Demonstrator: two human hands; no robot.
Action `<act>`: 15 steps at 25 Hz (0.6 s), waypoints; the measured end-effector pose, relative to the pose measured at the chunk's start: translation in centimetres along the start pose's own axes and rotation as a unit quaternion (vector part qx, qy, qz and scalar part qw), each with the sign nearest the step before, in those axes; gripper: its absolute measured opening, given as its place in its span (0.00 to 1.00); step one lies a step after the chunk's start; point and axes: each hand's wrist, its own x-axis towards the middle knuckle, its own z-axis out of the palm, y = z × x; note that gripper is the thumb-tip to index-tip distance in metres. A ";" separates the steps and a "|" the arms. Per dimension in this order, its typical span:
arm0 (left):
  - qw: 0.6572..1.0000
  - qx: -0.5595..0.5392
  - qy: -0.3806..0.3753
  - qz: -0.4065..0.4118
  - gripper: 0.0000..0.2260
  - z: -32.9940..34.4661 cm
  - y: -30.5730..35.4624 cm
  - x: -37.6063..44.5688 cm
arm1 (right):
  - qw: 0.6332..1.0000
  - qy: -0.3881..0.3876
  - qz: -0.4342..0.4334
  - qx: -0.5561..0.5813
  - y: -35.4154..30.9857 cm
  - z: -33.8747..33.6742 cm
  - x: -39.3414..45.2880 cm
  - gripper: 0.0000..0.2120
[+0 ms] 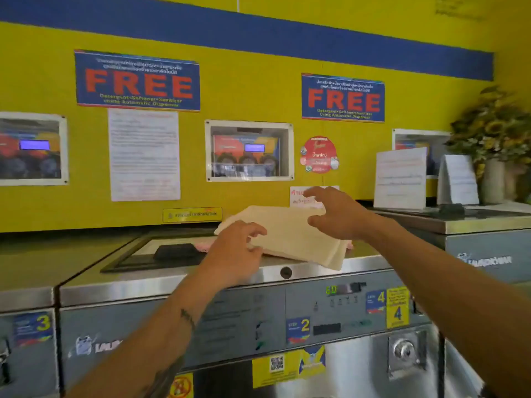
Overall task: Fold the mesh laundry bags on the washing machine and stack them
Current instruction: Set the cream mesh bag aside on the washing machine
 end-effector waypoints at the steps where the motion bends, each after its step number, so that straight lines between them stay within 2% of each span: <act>1: 0.999 0.042 -0.027 0.008 0.18 0.4 -0.6 1.2 | 1.000 0.004 0.003 -0.004 0.3 0.4 1.0 0.29; 4: 0.977 0.178 -0.118 -0.011 0.29 1.5 -1.8 4.8 | 1.000 -0.008 0.015 -0.025 1.7 1.5 4.1 0.29; 8: 0.947 0.283 -0.147 0.031 0.34 2.8 -3.0 8.5 | 0.996 -0.069 0.015 -0.049 5.2 3.8 9.8 0.30; 11: 0.958 0.225 -0.165 0.069 0.32 1.9 -2.9 11.7 | 0.984 -0.176 0.011 -0.022 7.6 5.0 14.0 0.28; 15: 0.956 0.184 -0.227 0.006 0.33 0.7 -2.1 16.5 | 0.973 -0.223 -0.057 -0.007 9.8 3.6 16.6 0.24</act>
